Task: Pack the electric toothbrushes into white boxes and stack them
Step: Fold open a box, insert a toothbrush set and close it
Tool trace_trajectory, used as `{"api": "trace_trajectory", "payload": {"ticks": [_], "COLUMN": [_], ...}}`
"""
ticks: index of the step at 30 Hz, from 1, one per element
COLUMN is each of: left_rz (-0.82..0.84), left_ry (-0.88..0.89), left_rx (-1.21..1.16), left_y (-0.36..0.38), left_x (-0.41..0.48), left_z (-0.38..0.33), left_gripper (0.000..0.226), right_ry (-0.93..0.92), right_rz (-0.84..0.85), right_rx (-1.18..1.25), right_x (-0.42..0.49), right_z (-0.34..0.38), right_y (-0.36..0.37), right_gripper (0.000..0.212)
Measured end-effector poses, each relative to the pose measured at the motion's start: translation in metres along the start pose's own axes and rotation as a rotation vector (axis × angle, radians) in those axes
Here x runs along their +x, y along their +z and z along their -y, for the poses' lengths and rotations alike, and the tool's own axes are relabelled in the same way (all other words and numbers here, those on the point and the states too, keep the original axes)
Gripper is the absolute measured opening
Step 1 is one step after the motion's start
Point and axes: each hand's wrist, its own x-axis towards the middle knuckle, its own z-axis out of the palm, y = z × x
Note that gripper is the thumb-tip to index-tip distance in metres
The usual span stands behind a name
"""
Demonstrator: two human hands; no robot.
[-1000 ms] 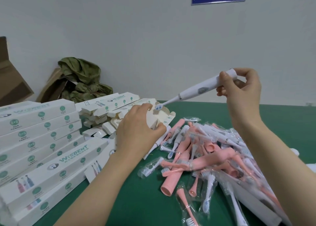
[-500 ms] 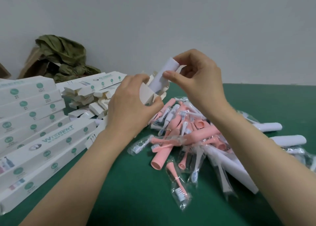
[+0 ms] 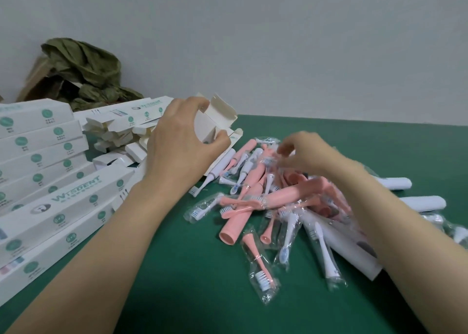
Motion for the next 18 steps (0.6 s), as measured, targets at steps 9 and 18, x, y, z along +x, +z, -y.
{"api": "trace_trajectory", "payload": {"ticks": [9, 18], "left_rz": [0.082, 0.087], "left_ry": [0.037, 0.049], "left_rx": [0.026, -0.021], "left_y": [0.005, 0.008], "left_x": [-0.004, -0.010], "left_z": [0.002, -0.010], "left_gripper": [0.050, 0.055], "right_ry": [0.064, -0.203], "right_rz": [-0.256, 0.372], "right_rx": [0.532, 1.555], "right_x": [-0.005, -0.037], "right_z": [0.018, 0.076], "right_y": [-0.022, -0.040], "right_gripper": [0.012, 0.013]}}
